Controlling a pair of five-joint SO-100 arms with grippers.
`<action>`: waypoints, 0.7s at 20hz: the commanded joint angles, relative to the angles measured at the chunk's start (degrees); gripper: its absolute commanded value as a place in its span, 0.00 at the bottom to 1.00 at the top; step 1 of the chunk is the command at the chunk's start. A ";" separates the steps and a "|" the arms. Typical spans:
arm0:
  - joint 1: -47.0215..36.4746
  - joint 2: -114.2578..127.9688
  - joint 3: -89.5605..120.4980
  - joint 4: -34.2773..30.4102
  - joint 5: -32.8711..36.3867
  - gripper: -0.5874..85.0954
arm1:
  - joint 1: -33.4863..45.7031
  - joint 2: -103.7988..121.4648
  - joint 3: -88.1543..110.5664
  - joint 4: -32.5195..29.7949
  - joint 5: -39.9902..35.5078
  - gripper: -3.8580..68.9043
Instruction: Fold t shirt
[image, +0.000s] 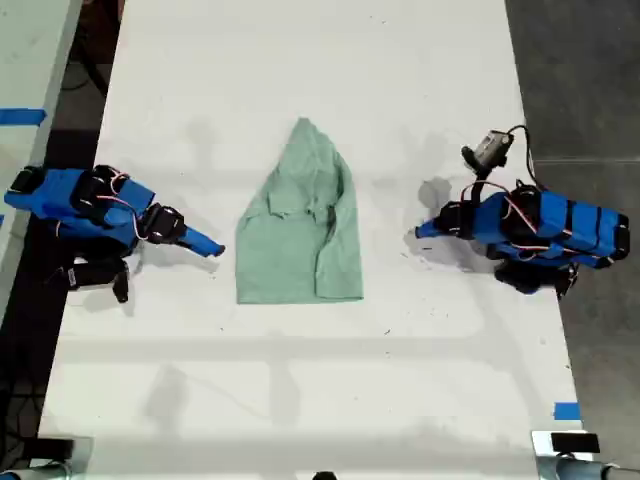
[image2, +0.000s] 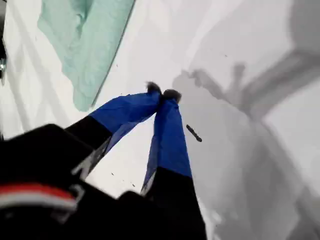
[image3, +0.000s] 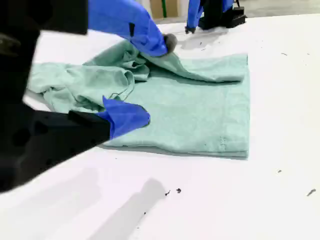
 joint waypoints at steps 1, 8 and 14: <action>-19.25 0.44 0.26 -6.68 -1.23 0.01 | 0.53 0.79 3.16 1.93 3.43 0.06; -18.28 -0.53 -0.79 -7.03 -1.41 0.01 | 0.62 0.79 3.08 2.02 3.16 0.05; -18.63 -45.53 -45.26 7.29 -1.58 0.14 | 0.97 0.79 2.99 2.20 3.16 0.05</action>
